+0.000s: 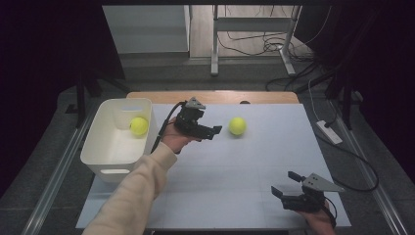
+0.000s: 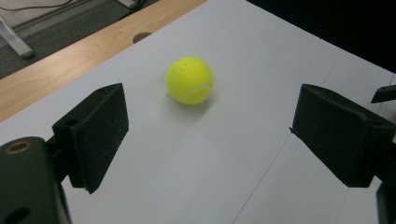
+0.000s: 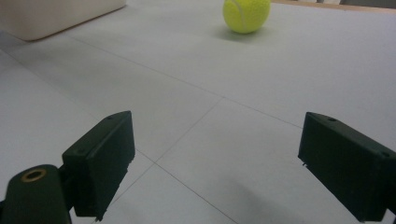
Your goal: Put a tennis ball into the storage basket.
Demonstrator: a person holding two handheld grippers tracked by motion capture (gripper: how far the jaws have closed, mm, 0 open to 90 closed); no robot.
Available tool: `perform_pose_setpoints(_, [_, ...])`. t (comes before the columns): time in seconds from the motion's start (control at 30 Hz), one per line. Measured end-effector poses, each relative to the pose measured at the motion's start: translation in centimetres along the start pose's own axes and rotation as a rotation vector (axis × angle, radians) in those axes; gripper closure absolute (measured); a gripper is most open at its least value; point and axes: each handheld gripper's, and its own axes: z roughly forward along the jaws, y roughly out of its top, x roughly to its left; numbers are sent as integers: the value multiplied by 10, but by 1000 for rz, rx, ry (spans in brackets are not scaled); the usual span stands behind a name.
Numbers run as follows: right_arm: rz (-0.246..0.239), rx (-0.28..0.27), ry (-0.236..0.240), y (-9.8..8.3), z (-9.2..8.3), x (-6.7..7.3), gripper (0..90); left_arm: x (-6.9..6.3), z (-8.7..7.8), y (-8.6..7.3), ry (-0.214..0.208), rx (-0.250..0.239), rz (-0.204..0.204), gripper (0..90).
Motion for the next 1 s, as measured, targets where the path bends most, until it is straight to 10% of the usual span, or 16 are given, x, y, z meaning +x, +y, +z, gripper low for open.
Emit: perform_pose_setpoints(1.0, [-3,1,0,0,0,0,111,-5,53,8,-6,55,-2,117])
